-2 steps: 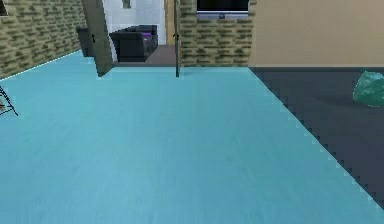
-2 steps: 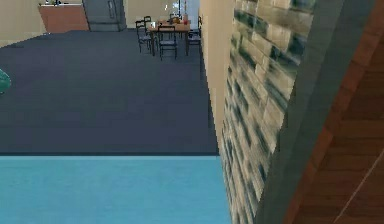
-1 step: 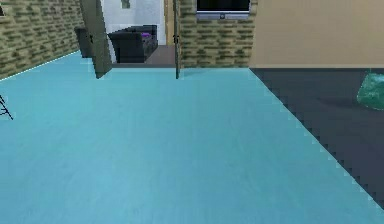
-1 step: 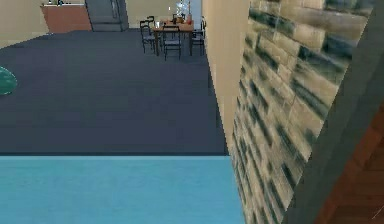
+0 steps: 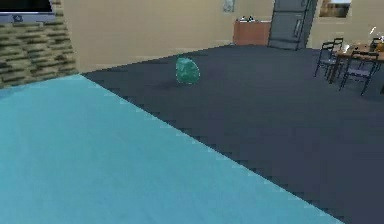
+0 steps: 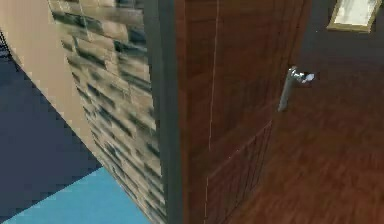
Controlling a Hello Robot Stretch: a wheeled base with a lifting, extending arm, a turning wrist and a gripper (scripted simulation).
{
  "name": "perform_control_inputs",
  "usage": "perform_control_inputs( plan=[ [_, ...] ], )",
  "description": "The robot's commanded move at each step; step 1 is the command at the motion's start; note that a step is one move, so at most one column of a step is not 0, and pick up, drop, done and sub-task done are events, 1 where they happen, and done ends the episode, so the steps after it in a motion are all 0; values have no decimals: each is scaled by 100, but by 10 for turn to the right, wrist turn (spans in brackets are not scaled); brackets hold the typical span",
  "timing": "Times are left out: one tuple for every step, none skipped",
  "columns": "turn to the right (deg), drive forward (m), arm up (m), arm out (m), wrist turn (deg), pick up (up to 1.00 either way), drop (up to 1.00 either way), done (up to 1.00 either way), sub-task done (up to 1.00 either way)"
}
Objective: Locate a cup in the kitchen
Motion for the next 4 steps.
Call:
perform_control_inputs(
  plan=[
    [420, 0, 0, 0, 0, 0, 0, 0, 0],
    [0, 100, 0, 0, 0, 0, 0, 0, 0],
    [0, 100, 0, 0, 0, 0, 0, 0, 0],
    [30, 0, 0, 0, 0, 0, 0, 0, 0]
  ],
)
